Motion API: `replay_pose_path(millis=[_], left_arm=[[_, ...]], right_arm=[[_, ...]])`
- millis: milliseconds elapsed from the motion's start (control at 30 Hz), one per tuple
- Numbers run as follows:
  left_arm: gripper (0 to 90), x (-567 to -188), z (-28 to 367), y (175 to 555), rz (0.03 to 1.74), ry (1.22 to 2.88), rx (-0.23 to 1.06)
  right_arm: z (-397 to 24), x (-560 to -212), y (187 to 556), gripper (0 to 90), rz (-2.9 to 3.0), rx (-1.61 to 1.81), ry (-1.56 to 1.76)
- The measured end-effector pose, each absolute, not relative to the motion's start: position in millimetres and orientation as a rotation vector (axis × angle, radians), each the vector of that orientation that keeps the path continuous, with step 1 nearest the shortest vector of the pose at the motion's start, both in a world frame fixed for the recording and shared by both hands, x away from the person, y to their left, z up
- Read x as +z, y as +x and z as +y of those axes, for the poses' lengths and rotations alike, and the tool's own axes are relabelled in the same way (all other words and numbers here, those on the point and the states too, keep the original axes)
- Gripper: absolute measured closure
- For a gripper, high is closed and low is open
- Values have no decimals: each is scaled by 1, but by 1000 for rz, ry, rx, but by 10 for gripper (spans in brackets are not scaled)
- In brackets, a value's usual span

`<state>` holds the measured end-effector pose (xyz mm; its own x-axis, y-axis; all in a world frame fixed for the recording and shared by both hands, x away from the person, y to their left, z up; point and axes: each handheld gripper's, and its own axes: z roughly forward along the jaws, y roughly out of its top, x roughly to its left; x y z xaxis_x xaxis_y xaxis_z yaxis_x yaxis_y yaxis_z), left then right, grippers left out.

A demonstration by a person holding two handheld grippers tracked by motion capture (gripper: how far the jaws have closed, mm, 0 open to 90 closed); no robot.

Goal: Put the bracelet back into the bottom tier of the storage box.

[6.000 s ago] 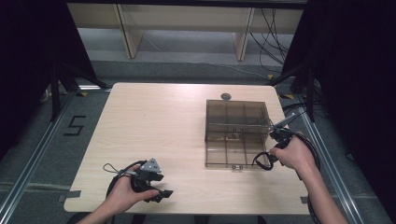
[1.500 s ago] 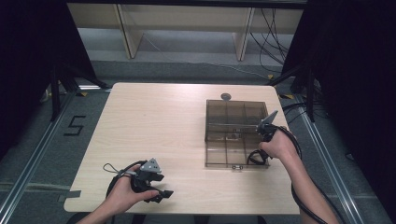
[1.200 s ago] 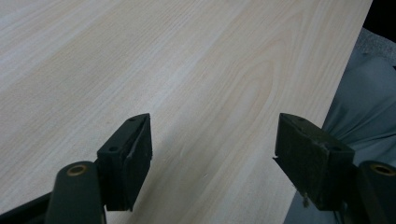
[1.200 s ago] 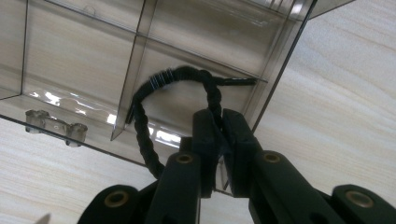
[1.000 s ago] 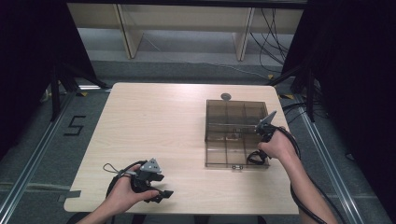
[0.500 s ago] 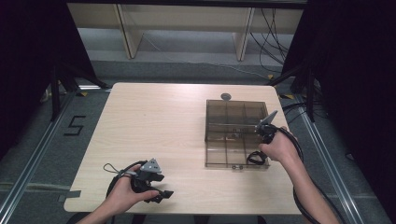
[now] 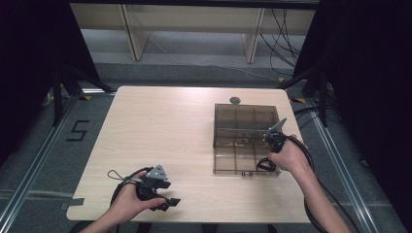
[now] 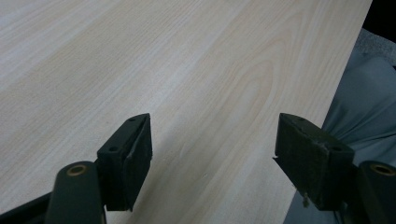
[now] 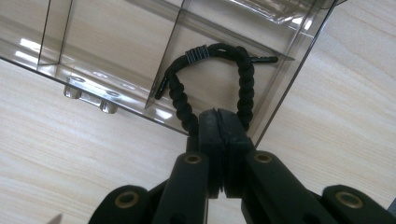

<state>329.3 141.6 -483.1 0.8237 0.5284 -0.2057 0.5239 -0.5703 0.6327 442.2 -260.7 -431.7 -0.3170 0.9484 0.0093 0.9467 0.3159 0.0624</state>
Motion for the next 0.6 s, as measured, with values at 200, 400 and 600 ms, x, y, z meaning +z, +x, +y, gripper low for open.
replay_pose_path(millis=[200,400,600], left_arm=[[275,-483,141,328,784,2279,3],[275,-484,141,329,782,2281,0],[275,-483,142,329,766,2288,9]], right_arm=[[-263,-435,445,890,2532,70,1831],[-264,-440,448,889,2539,60,1834],[-267,-445,449,885,2517,74,1843]])
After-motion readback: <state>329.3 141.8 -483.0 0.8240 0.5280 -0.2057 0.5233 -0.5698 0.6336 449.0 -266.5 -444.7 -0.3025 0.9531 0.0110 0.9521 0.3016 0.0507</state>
